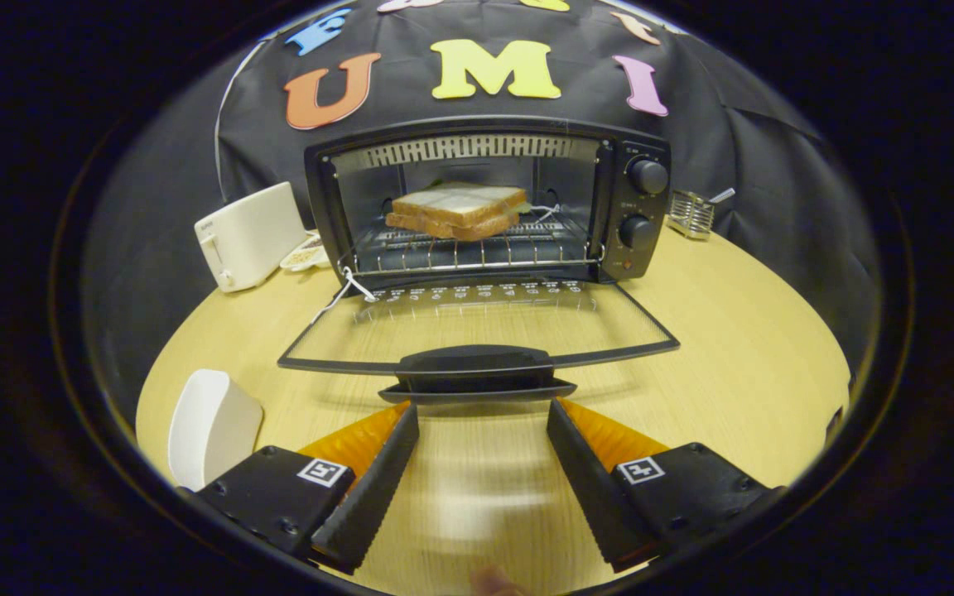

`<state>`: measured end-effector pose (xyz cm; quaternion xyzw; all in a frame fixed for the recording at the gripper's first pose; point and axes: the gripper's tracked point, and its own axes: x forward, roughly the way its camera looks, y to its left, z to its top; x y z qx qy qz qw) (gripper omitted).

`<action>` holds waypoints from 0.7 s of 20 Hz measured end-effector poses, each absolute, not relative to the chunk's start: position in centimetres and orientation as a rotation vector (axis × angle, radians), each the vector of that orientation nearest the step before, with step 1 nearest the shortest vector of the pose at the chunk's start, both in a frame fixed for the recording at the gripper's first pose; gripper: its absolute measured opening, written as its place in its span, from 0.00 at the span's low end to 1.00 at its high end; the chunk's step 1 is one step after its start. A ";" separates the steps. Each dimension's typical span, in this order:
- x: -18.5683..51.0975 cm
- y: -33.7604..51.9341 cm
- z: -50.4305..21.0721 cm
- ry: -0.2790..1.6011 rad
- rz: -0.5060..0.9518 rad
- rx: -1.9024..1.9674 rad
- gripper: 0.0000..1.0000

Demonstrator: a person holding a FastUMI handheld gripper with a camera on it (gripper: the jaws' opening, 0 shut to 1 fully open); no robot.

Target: Open the toaster oven, put the food inside, and close the toaster oven door.

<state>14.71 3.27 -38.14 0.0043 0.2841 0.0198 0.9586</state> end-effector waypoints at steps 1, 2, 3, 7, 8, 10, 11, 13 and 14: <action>14.7 3.4 -37.4 0.561 0.039 0.010 1.00; 14.3 3.6 -36.8 0.544 0.038 0.007 1.00; 14.2 3.7 -36.0 0.524 0.037 0.004 1.00; 15.3 3.6 -34.1 0.470 0.031 0.013 1.00; 15.5 3.6 -33.4 0.444 0.031 0.007 1.00; 16.3 3.7 -31.8 0.392 0.032 0.004 1.00; 16.8 3.9 -30.9 0.365 0.034 0.003 1.00; 17.8 4.1 -29.0 0.325 0.035 0.011 1.00; 18.2 3.9 -28.2 0.315 0.032 0.019 1.00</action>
